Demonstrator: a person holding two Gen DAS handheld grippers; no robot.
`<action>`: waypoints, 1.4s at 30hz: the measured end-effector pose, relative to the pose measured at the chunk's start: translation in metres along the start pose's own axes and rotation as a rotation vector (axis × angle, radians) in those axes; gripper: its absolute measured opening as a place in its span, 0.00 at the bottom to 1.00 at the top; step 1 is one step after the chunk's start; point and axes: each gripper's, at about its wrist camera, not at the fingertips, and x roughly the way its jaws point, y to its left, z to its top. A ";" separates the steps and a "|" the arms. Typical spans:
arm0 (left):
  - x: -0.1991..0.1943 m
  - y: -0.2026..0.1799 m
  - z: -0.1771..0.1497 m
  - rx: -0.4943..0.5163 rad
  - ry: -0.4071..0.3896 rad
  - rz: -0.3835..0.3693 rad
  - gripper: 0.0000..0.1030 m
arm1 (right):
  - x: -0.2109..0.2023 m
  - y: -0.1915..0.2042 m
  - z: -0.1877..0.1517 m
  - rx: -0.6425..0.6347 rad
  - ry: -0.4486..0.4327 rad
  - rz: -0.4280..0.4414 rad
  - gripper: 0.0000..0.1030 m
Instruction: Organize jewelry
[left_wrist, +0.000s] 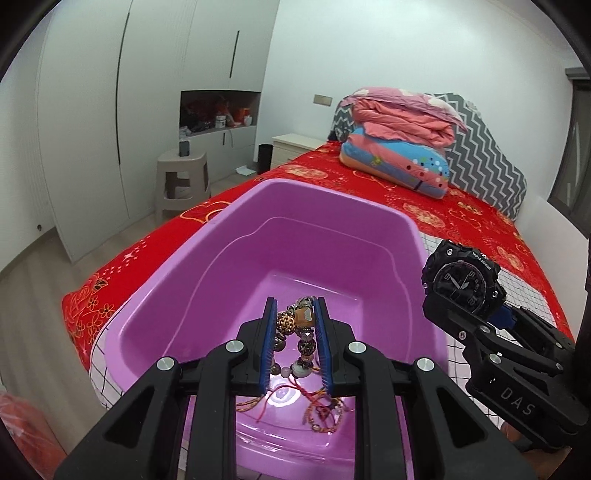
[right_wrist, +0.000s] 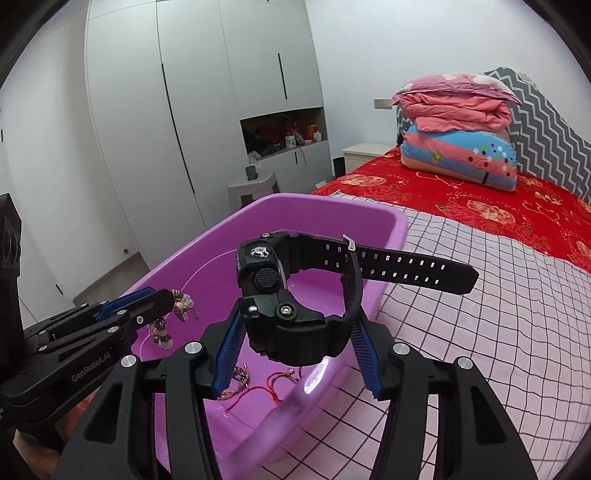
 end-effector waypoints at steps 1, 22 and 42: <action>0.002 0.004 0.000 -0.007 0.005 0.005 0.20 | 0.005 0.004 0.002 -0.009 0.008 0.004 0.51; 0.017 0.037 0.004 -0.072 0.057 0.123 0.64 | 0.048 0.021 0.019 -0.083 0.137 -0.007 0.58; 0.006 0.029 0.009 -0.070 0.103 0.205 0.94 | 0.022 0.005 0.014 -0.018 0.128 -0.004 0.62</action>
